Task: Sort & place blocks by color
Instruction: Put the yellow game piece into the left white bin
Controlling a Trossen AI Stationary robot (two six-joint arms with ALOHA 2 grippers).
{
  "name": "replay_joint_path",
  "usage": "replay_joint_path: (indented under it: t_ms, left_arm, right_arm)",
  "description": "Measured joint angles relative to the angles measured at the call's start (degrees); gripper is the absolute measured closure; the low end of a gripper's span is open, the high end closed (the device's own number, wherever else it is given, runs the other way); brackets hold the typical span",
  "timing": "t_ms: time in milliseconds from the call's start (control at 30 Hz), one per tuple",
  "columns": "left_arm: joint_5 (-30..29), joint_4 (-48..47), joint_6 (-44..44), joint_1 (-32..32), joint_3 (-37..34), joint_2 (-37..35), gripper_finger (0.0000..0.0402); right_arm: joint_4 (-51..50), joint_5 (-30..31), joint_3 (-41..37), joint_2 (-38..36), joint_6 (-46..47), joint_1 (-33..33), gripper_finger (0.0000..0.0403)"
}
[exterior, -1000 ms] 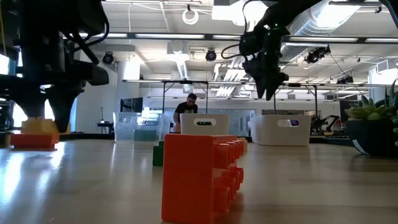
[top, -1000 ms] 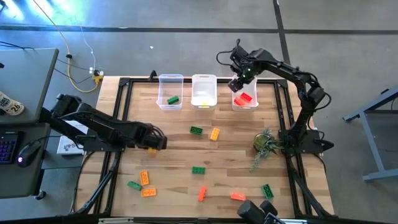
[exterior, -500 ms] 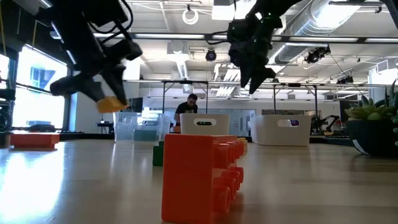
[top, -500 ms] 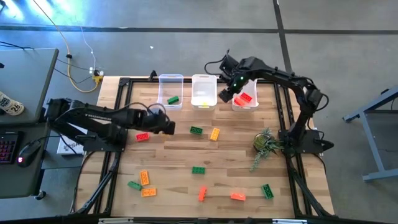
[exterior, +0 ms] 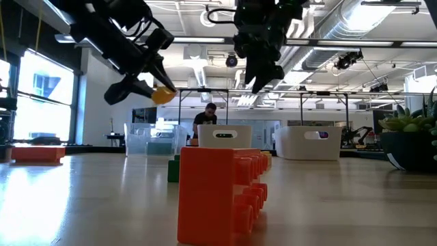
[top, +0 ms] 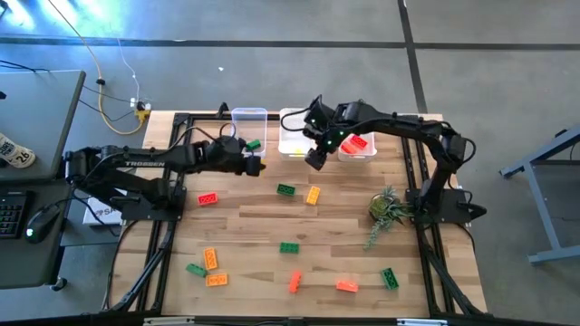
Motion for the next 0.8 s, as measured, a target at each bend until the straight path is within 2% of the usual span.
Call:
replay_joint_path:
  t_ms: [333, 533, 800]
  left_arm:
    - [-0.4, 18.2, 0.5, 5.2, 0.0, 0.0, 0.0282]
    - [-0.2, 27.8, -2.7, 7.3, 0.0, 0.0, 0.0282]
    - [-1.6, 29.7, -4.0, 8.9, 0.0, 0.0, 0.0282]
  right_arm:
    - [12.9, 1.0, 0.0, 0.0, 3.9, 4.9, 0.0201]
    - [20.9, 8.8, 0.0, 0.0, 2.4, 7.2, 0.0201]
    - [31.6, 20.2, 0.0, 0.0, 3.4, 9.0, 0.0201]
